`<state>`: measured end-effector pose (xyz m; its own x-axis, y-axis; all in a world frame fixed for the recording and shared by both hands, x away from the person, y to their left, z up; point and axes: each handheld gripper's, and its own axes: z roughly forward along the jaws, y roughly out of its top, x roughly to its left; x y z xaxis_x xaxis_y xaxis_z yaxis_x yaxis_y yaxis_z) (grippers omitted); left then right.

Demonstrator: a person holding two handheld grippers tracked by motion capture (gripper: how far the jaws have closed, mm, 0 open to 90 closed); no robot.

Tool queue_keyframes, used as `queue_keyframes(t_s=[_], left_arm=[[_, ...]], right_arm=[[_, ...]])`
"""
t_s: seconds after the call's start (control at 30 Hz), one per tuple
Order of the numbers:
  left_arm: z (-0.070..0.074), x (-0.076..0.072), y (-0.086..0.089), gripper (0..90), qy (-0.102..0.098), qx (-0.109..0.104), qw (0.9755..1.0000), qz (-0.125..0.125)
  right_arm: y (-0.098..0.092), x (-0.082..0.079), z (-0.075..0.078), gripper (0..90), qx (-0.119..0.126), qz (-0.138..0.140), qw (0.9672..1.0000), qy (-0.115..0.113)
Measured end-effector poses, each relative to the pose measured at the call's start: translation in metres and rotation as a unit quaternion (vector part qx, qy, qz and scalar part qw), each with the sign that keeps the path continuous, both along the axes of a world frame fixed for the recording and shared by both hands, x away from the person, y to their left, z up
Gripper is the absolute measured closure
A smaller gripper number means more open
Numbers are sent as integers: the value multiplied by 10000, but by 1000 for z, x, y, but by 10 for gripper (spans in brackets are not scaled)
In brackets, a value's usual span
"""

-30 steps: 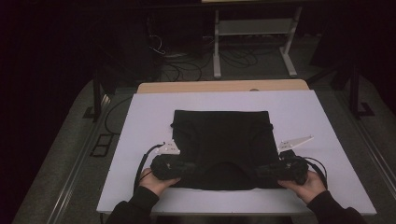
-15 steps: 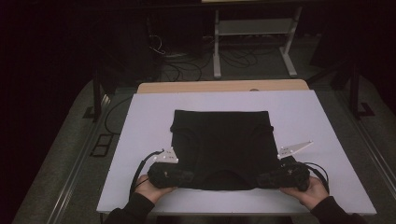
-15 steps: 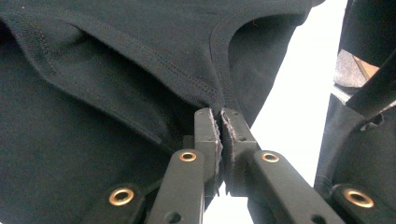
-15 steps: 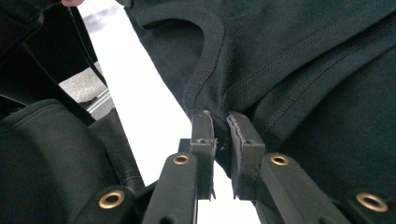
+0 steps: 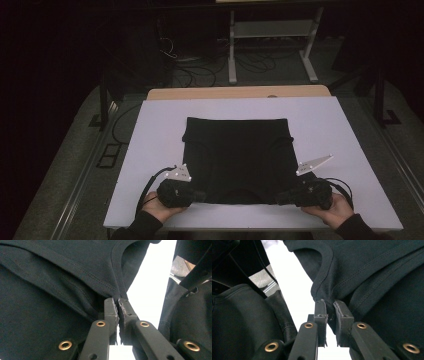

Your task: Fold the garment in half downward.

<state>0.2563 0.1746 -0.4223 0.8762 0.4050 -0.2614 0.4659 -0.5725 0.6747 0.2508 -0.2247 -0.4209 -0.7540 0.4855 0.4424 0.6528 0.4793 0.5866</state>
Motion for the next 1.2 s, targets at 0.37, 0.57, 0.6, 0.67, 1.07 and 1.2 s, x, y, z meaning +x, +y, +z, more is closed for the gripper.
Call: queue_keyframes(t_s=[0.37, 0.57, 0.6, 0.67, 1.07, 1.2], left_arm=[[-4, -1, -1, 844, 97, 138, 9998, -67], [-4, -1, 0, 843, 113, 149, 9998, -47], [-4, -1, 0, 843, 108, 152, 9998, -46], [-4, -1, 0, 840, 110, 158, 9998, -35], [1, 2, 6, 543, 239, 109, 9992, 311], [5, 3, 10, 436, 232, -88, 9977, 626]], right_arm=[[3, -2, -3, 795, -146, 117, 9998, 73], [4, -2, -5, 787, -223, 147, 9996, 49], [5, -2, -5, 782, -234, 152, 9996, 41], [5, -3, -4, 753, -274, 135, 9995, 1], [2, -4, 3, 531, -316, -44, 9991, -277], [-1, -4, 7, 373, -359, -341, 9975, -499]])
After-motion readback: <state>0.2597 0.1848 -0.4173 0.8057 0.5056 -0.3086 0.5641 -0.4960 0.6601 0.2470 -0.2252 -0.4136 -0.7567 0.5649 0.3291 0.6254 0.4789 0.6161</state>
